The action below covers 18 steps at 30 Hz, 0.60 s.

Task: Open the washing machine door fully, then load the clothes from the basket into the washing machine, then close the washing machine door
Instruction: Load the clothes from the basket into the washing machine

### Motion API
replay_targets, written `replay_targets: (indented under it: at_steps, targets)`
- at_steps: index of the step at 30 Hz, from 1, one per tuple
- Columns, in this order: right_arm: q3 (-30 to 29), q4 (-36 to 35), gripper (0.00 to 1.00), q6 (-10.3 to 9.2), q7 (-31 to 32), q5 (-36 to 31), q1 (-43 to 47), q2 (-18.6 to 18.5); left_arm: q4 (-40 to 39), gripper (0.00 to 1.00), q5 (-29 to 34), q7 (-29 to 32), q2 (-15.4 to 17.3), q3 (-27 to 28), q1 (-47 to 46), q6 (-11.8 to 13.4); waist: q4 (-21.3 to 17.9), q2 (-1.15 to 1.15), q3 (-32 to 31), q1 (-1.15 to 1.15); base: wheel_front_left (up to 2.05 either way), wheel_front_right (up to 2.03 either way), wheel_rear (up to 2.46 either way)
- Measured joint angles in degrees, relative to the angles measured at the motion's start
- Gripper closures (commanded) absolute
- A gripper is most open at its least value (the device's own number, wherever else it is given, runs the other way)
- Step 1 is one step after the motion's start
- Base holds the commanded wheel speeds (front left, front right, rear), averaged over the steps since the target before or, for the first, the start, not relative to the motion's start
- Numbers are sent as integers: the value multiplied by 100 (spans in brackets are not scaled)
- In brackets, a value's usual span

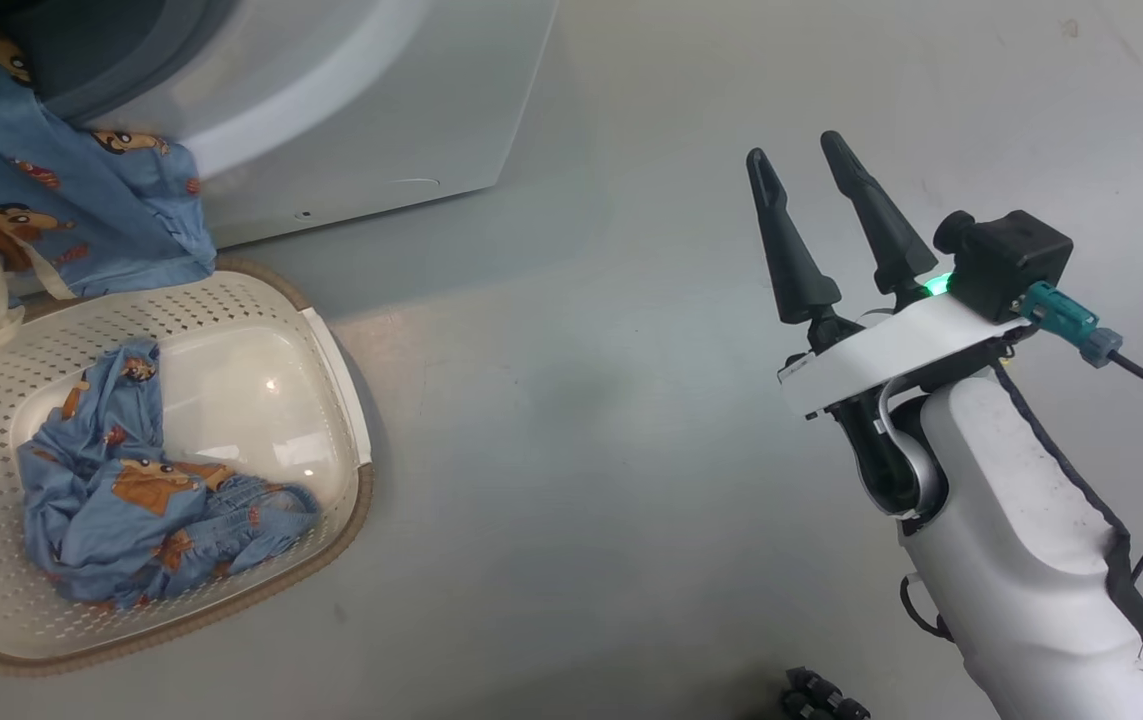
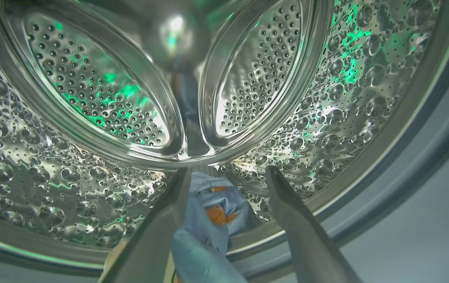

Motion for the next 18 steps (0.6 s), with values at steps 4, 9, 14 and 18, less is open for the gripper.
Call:
replay_targets:
  at_steps: [4,9,14,18]
  targets:
    - [-145,-25,0,0,0,-22,2,-49,-32,0,-3,-5,-26,9,287,-9,88,0,-54,0,0,0,0]
    - [-274,-65,0,0,0,-37,5,-81,-202,0,-22,-56,-47,24,576,-52,192,0,-116,0,0,0,0]
    - [-296,-116,0,0,0,-77,9,-97,-433,0,-100,-73,-120,109,900,-53,301,0,-159,0,0,0,0]
    - [-244,-175,0,0,0,-86,9,-85,-626,0,-225,-99,-99,305,1163,-53,360,0,-181,0,0,0,0]
